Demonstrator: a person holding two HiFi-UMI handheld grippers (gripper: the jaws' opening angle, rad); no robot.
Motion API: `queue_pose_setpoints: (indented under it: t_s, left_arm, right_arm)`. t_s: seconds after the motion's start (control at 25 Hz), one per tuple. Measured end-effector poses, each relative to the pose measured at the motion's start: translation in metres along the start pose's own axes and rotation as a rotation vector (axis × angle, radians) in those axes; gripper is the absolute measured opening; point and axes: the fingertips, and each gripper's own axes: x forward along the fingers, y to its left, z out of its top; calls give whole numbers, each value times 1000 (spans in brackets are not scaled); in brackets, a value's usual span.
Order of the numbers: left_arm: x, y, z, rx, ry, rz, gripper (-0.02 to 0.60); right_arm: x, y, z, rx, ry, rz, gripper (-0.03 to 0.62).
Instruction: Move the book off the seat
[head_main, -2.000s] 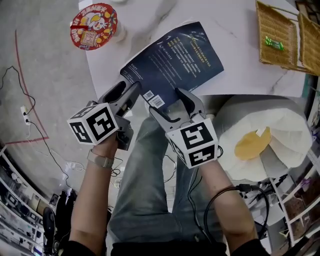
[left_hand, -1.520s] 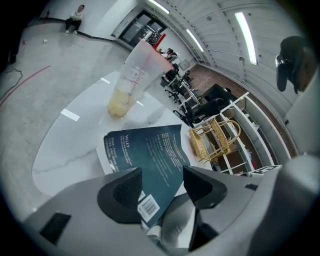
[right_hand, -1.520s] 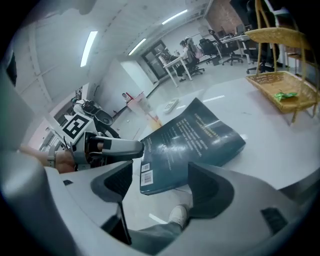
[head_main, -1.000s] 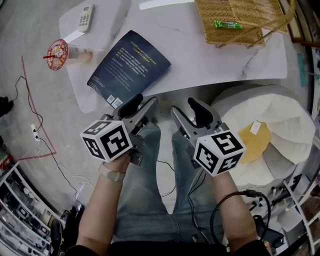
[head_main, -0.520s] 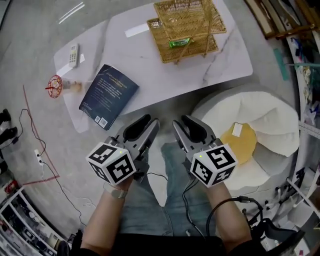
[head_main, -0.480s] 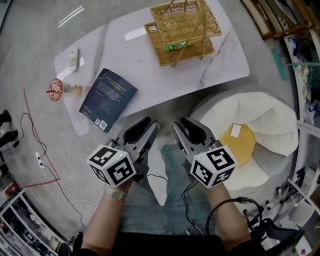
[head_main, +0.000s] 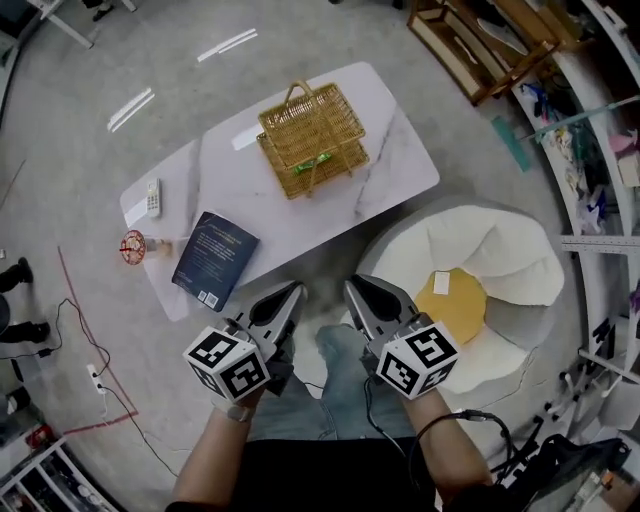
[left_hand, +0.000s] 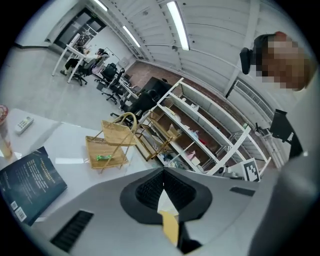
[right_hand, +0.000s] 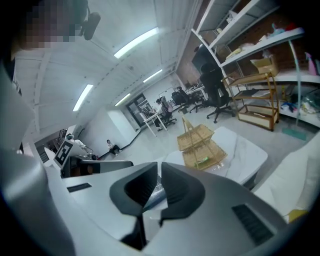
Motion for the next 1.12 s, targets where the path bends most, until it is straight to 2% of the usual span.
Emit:
queue_pose_setpoints:
  t_s: [0.2, 0.48, 0.64, 0.8, 1.12]
  left_arm:
    - [-13, -47, 27, 53, 2, -54, 6]
    - [-34, -95, 74, 99, -42, -124, 6]
    - [-40, -125, 96, 155, -55, -177, 6]
    - [-54, -155, 107, 220, -35, -198, 6]
    - [-88, -189, 129, 278, -33, -240, 6]
  right_arm:
    - [-34, 23, 38, -28, -43, -4, 29]
    - [-68, 64, 96, -86, -133, -3, 29]
    - [-85, 81, 122, -118, -182, -6, 29]
    - [-97, 99, 143, -125, -210, -15, 29]
    - [-109, 145, 179, -172, -269, -9, 29]
